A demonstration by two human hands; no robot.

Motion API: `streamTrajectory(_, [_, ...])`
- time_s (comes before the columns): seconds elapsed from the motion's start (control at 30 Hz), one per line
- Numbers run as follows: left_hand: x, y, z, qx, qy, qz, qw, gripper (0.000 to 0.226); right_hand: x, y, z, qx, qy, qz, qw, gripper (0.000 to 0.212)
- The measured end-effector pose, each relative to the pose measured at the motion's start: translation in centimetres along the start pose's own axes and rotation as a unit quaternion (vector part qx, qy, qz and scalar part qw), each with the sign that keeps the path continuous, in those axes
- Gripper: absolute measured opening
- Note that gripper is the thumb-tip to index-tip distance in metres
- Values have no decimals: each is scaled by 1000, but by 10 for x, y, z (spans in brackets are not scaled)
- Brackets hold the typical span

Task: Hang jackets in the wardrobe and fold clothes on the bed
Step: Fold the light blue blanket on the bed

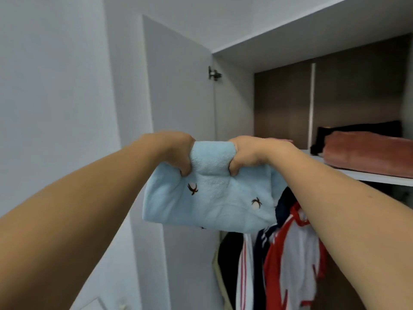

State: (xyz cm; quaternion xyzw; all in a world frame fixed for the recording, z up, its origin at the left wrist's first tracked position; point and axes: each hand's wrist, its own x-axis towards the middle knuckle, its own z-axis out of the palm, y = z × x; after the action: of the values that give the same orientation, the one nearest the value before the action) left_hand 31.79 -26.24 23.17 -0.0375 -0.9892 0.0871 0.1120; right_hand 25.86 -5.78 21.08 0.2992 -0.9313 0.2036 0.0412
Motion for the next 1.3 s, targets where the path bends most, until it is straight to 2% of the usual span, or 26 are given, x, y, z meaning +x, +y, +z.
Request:
streamTrajectory(0.2, [89, 24, -12, 61, 107, 73, 990, 42, 23, 54, -36, -10, 124, 56, 991, 41])
streamTrajectory(0.37, [159, 16, -23, 86, 231, 113, 962, 35, 63, 71, -64, -97, 223, 70, 967, 44])
streamTrajectory(0.5, [222, 5, -29, 73, 336, 131, 930, 30, 105, 82, -88, -206, 306, 72, 927, 36])
streamTrajectory(0.67, [301, 14, -15, 64, 430, 168, 885, 30, 149, 127, -91, -268, 399, 75, 874, 32])
streamTrajectory(0.87, [390, 38, 16, 55, 498, 177, 847, 26, 201, 194, -99, -380, 445, 75, 807, 33])
streamTrajectory(1.03, [450, 30, 44, 52, 562, 179, 806, 26, 252, 229, -94, -467, 451, 34, 760, 38])
streamTrajectory(1.13, [484, 22, 69, 71, 587, 159, 790, 30, 283, 247, -80, -481, 474, 21, 738, 39])
streamTrajectory(1.2, [508, 21, 98, 72, 581, 141, 798, 35, 303, 264, -58, -474, 474, 27, 742, 37])
streamTrajectory(1.23, [518, 22, 118, 72, 552, 141, 819, 41, 311, 274, -42, -472, 449, 40, 758, 38])
streamTrajectory(1.3, [531, 27, 168, 94, 414, 158, 891, 60, 326, 299, 0, -452, 336, 79, 822, 45])
